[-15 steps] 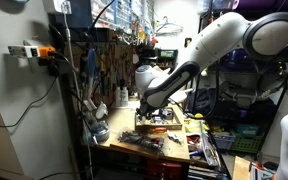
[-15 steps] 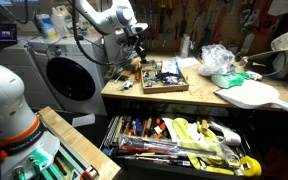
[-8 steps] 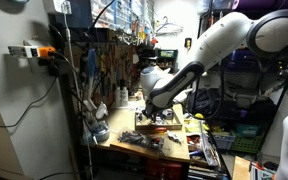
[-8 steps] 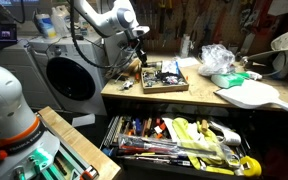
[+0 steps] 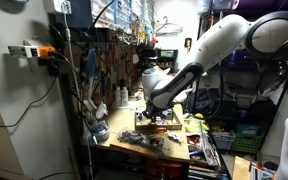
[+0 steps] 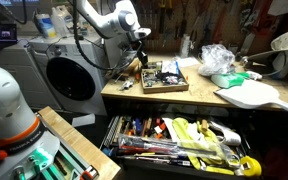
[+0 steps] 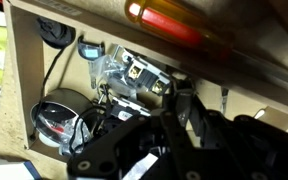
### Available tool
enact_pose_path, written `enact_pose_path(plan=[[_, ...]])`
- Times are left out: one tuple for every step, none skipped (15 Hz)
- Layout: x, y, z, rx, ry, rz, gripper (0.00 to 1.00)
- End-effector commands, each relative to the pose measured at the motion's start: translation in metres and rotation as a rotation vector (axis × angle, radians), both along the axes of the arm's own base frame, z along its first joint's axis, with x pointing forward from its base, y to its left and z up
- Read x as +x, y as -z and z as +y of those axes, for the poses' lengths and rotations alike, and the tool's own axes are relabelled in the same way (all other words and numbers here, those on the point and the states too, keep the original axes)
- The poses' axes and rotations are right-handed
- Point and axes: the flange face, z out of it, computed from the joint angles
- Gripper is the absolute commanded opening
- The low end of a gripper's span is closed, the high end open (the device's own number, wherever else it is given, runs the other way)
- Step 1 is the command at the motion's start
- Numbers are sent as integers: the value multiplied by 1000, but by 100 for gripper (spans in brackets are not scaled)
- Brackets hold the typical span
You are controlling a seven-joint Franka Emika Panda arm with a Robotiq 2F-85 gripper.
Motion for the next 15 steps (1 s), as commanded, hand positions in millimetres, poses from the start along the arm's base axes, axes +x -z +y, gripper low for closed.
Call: enact_pose_path(plan=[[8, 8, -4, 20, -7, -21, 5], [11, 10, -4, 24, -8, -26, 5], [14, 13, -4, 28, -9, -35, 5], [16, 15, -3, 39, -8, -33, 5], [19, 16, -2, 49, -2, -36, 5], [20, 18, 0, 62, 9, -31, 5], [23, 20, 3, 75, 16, -31, 5], [25, 20, 5, 88, 24, -30, 5], [27, 21, 7, 92, 32, -31, 5], [29, 22, 7, 93, 43, -33, 5], [31, 22, 5, 88, 55, -39, 5], [34, 23, 3, 84, 70, -45, 5], [35, 23, 2, 86, 82, -48, 5], [37, 23, 0, 86, 94, -55, 5], [39, 23, -1, 87, 111, -57, 5]])
